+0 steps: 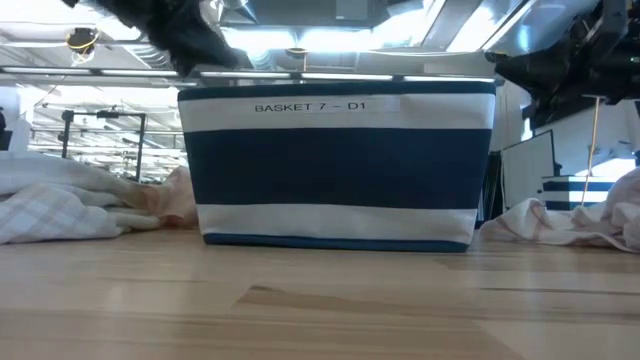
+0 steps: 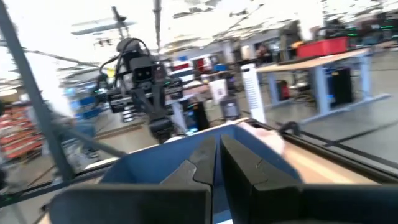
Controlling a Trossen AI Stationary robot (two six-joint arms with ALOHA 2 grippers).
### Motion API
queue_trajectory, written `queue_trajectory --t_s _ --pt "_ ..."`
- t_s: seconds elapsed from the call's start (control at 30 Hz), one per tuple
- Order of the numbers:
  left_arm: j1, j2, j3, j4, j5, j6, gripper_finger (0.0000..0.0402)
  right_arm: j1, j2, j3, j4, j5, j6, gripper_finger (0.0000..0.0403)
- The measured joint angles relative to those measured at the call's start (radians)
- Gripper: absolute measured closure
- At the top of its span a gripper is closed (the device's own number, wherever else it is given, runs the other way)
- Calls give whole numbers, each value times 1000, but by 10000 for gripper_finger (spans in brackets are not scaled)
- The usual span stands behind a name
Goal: Fold towel
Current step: Move the blue laundry bin to the top right
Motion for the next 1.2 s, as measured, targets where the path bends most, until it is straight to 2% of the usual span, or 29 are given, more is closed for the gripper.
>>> queue_trajectory --t_s 0.1,0.23,0.43,0.57,0.7,0.9,1.03,1.2 --pt "-34 69 76 -43 -56 30 397 0 0 0 24 -32 21 377" --pt "-17 154 195 -115 -171 44 395 0 0 1 91 -35 8 377" --pt "121 244 344 -123 -199 107 394 0 0 2 143 32 -61 377" --pt "239 312 409 -159 -198 165 357 0 0 2 122 72 -84 377" --pt "359 393 440 -192 -117 179 297 0 0 2 52 70 -84 377" --pt "507 520 450 -265 165 186 230 0 0 2 -4 79 -84 377" --pt "548 582 450 -334 182 186 216 0 0 2 -7 79 -83 377" --pt "545 592 450 -368 217 188 218 0 0 2 -35 78 -83 377"
